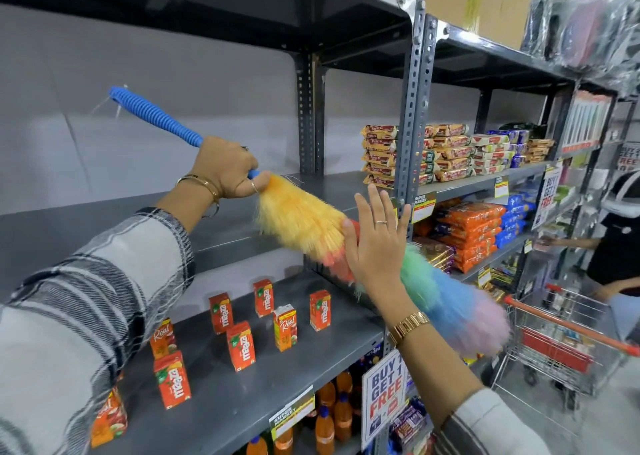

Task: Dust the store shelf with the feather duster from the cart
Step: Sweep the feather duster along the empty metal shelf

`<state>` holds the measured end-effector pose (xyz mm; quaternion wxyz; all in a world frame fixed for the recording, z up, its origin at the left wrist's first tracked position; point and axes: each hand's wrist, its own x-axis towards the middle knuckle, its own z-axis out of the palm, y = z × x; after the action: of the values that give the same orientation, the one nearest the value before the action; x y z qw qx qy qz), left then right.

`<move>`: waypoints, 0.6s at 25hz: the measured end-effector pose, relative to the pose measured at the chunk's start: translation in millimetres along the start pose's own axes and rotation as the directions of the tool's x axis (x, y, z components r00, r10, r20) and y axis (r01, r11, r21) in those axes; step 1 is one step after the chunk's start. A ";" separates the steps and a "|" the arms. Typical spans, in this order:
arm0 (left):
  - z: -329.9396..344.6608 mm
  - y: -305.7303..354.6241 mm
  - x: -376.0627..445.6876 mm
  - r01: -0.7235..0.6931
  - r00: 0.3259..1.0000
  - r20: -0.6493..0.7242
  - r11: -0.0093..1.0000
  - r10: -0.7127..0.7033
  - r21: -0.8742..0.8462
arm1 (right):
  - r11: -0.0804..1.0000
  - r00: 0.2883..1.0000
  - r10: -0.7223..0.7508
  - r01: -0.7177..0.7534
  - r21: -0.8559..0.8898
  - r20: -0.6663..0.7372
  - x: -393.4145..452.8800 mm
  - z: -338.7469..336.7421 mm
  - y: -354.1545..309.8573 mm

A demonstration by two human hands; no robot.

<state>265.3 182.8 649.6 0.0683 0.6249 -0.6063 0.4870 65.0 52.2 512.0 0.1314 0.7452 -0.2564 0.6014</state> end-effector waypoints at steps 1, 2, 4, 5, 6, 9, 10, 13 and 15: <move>1.4 8.0 4.9 -0.009 1.000 -0.007 1.000 0.009 -0.027 | 1.000 1.000 0.020 -0.020 -0.010 -0.003 -1.5 -1.7 5.9; 3.2 19.2 10.7 -0.021 1.000 -0.008 0.999 0.021 -0.050 | 0.999 0.999 0.048 -0.048 -0.020 -0.002 -4.5 -3.6 13.5; 7.4 45.6 22.6 -0.058 0.998 -0.003 0.996 0.058 -0.074 | 0.994 0.994 0.106 -0.106 -0.026 0.013 -14.7 -7.8 32.8; 9.9 60.4 28.2 -0.080 0.997 0.006 0.994 0.080 -0.077 | 0.992 0.992 0.126 -0.125 -0.033 0.022 -24.4 -8.2 45.7; 13.0 76.9 34.2 -0.110 0.993 0.027 0.991 0.112 -0.074 | 0.990 0.990 0.134 -0.132 -0.053 0.035 -37.1 -7.7 62.0; 29.8 141.3 50.9 -0.225 0.956 0.182 0.973 0.230 -0.051 | 0.978 0.969 0.192 -0.176 -0.109 0.154 -89.2 -12.4 115.4; 37.2 166.5 55.6 -0.259 0.936 0.228 0.964 0.267 -0.066 | 0.968 0.954 0.241 -0.222 -0.121 0.179 -108.9 -14.9 131.7; 69.2 241.3 57.2 -0.344 0.863 0.328 0.923 0.384 -0.174 | 0.905 0.874 0.419 -0.380 -0.192 0.245 -172.7 -28.3 169.0; 99.8 290.0 46.3 -0.376 0.804 0.386 0.889 0.453 -0.260 | 0.856 0.802 0.514 -0.452 -0.251 0.306 -224.5 -40.9 190.5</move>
<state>69.0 9.2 483.7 -0.1242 0.5615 -0.7673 0.2837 -104.4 -35.7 284.1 -0.0147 0.7390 -0.5070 0.4434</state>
